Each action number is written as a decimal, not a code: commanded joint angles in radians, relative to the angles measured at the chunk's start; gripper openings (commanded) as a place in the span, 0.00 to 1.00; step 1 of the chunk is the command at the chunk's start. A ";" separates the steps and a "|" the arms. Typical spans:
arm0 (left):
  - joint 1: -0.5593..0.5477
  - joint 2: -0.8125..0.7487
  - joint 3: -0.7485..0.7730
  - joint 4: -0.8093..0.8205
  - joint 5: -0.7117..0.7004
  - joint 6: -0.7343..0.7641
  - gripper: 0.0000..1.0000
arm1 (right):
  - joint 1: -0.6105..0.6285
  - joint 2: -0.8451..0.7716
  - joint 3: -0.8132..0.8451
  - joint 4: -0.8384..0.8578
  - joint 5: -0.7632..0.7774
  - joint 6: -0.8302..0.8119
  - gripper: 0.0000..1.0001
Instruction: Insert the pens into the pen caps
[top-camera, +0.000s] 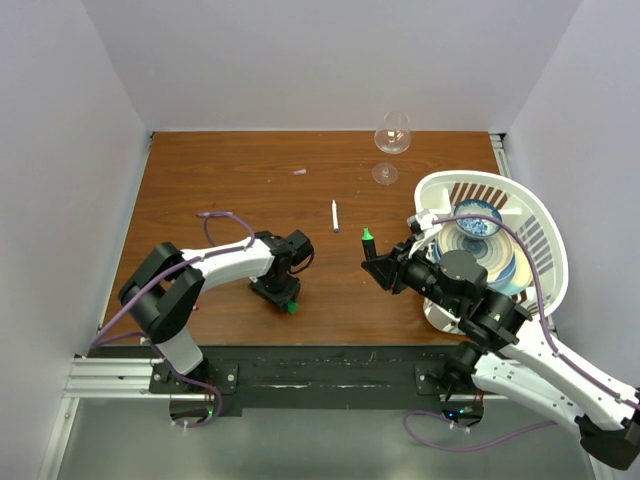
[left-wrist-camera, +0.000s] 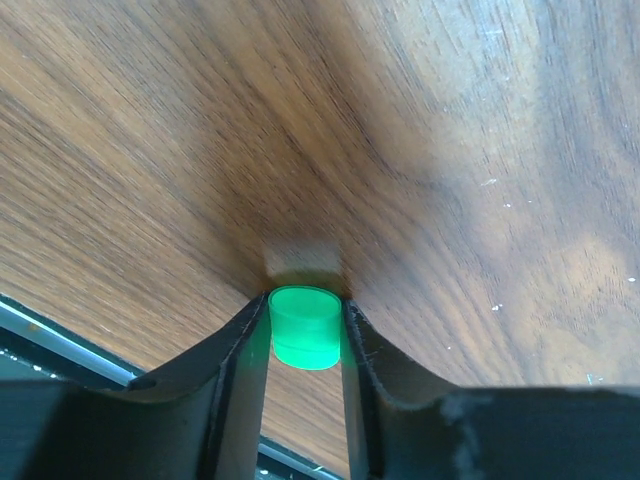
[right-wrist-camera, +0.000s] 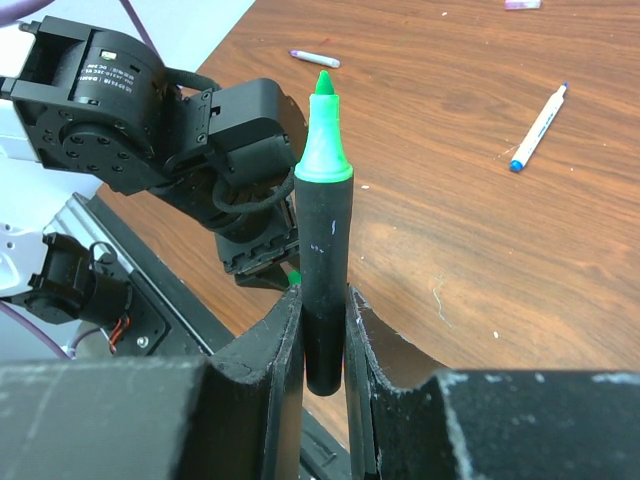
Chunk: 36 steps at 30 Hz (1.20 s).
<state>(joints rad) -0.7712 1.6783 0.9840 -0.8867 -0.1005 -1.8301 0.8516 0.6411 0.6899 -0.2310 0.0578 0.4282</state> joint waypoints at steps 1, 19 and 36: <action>-0.004 0.020 -0.004 0.074 -0.033 0.021 0.27 | 0.003 -0.003 0.033 0.016 -0.006 0.007 0.00; -0.002 -0.489 0.067 0.320 -0.358 0.546 0.00 | 0.004 0.225 -0.003 0.211 -0.309 0.076 0.00; -0.002 -0.661 0.041 0.388 -0.265 0.641 0.00 | 0.066 0.512 0.094 0.368 -0.385 0.115 0.00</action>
<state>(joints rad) -0.7746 1.0225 1.0225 -0.5312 -0.3885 -1.2327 0.9020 1.1431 0.7189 0.0555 -0.3012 0.5327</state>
